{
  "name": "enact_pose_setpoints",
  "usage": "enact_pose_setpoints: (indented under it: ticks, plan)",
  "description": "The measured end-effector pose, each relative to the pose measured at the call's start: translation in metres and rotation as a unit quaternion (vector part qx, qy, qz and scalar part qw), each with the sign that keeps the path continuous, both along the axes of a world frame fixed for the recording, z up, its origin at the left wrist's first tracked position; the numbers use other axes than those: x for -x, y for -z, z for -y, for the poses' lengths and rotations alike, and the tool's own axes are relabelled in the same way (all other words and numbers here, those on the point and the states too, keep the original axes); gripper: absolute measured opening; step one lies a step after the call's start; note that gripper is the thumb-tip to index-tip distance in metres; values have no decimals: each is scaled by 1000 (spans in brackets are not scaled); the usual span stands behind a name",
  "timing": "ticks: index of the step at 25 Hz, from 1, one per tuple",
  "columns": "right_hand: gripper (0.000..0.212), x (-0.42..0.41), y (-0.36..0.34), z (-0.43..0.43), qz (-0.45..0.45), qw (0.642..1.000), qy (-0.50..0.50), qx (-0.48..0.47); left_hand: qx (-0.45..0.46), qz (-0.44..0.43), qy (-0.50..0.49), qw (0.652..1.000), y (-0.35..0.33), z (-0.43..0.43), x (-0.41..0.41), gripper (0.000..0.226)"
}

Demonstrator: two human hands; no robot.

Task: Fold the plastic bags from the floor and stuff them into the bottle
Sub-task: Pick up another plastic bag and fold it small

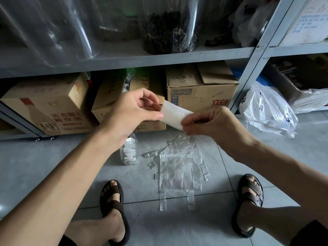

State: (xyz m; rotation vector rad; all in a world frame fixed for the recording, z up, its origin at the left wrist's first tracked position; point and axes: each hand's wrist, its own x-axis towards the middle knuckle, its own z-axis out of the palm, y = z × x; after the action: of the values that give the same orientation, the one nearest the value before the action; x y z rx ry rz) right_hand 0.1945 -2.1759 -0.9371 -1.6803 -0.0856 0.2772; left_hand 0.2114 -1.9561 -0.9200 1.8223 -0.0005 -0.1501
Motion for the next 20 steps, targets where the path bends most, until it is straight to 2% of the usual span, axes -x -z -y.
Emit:
enact_pose_setpoints:
  ticks: [3, 5, 7, 11, 16, 20]
  plan:
    - [19, 0, 1, -1, 16, 999, 27, -25, 72, -30, -47, 996, 2, 0, -3, 24]
    - [18, 0, 2, -2, 22, 998, 42, -44, 145, -68, -35, 986, 3, 9, 1, 19]
    - [16, 0, 3, -5, 19, 997, 43, -63, 162, -103, -16, 981, 6, 19, 6, 23]
    - [12, 2, 1, -8, 18, 998, 14, -59, 86, -57, -40, 994, 10, 21, 6, 3]
    - [17, -6, 1, -2, 20, 999, 14, -21, -44, -2, 37, 998, 11, 14, 4, 5]
    - [8, -4, 5, -4, 3, 999, -28, 45, -65, 1, 69, 996, 12, 16, 6, 2]
